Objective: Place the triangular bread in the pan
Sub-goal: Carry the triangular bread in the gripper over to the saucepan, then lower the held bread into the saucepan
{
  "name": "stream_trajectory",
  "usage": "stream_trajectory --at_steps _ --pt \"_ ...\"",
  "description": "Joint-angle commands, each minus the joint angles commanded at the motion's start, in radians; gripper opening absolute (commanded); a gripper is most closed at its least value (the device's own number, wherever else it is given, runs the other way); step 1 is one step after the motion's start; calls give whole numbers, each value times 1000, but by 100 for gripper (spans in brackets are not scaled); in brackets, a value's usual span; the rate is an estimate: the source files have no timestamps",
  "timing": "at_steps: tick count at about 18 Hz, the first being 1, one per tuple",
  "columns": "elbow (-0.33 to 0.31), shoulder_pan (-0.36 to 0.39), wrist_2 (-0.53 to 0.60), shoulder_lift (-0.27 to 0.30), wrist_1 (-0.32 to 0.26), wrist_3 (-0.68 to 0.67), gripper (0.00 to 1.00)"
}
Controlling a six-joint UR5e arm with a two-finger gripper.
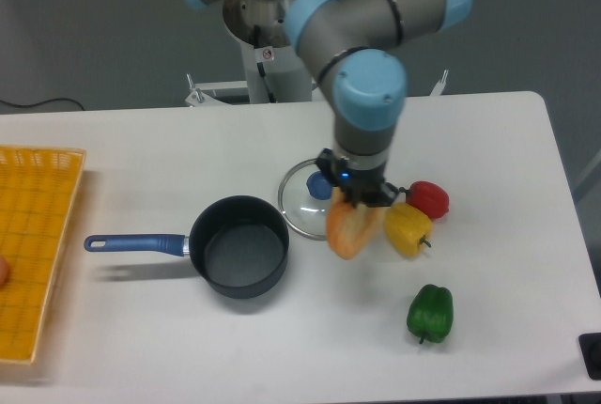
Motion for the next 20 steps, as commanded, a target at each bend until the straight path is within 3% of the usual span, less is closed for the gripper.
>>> stream_trajectory --at_steps 3,8,20 --pt "-17 -51 -3 -3 18 -58 18" --pt "-57 -120 -3 -14 124 -126 18" --pt "-71 -186 -3 -51 137 -172 18"
